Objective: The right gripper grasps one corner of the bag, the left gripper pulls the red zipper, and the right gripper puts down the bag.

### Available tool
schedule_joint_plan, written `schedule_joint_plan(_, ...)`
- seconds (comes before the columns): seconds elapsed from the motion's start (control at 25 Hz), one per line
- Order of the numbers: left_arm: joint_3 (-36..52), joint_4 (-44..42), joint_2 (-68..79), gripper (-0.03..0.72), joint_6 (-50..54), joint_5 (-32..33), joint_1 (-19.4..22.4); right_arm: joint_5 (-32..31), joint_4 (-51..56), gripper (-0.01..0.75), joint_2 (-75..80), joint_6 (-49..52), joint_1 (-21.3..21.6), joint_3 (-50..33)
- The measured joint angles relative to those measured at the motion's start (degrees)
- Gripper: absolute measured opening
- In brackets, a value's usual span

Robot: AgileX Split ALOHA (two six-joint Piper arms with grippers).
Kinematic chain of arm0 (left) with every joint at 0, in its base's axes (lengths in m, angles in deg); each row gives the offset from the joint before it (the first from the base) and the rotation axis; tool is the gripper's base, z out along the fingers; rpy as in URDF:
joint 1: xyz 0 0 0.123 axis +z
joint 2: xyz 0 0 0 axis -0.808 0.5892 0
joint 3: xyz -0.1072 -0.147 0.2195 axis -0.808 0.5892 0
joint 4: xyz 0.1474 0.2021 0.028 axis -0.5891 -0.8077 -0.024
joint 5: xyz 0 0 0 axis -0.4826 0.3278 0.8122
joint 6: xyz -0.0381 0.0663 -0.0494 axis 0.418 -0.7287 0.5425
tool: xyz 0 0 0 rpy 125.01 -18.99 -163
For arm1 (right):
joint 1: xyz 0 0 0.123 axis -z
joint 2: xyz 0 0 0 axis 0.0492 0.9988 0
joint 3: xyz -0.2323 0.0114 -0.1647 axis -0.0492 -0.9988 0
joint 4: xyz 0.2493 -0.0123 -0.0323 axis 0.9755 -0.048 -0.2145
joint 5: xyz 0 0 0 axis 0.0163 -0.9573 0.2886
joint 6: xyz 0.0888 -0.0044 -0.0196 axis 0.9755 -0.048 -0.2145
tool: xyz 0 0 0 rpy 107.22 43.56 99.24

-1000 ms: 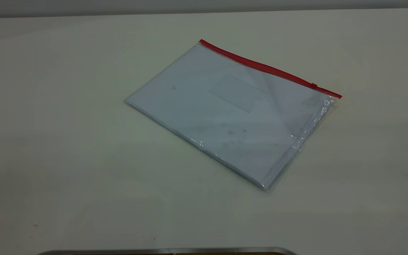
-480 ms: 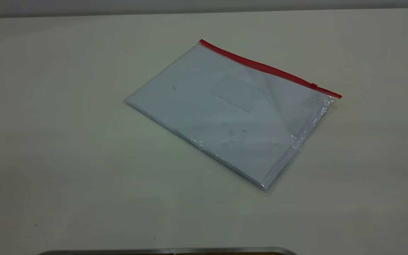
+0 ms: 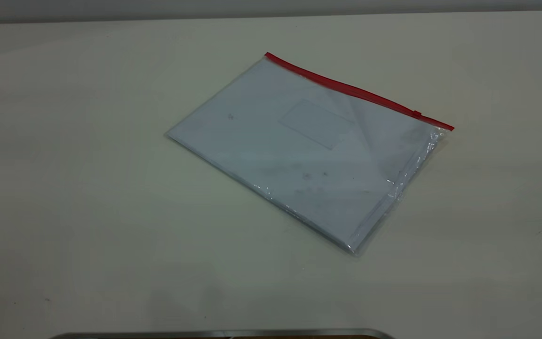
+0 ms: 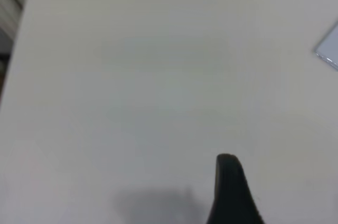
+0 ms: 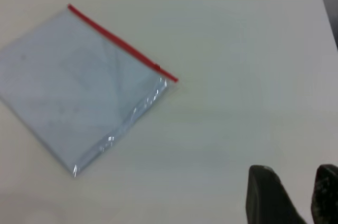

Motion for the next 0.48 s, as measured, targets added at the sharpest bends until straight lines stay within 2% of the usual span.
schedule_joint_plan(0.16,-4.4,2.2,11.7,0.547,0.0,-1.0,0.0,7.4,0.3,0.314,5.9,0.0,0.0,0.4)
schedule_joint_plan(0.28,-6.7,3.0,17.7,0.546,0.0,-4.8,0.0,12.4,0.8,0.385,15.1,0.0,0.0,0.4)
schedule_joint_plan(0.48,-10.2,3.0,26.3,0.546,-1.3,-12.0,0.0,14.6,4.1,0.501,32.9,-0.1,0.0,2.2)
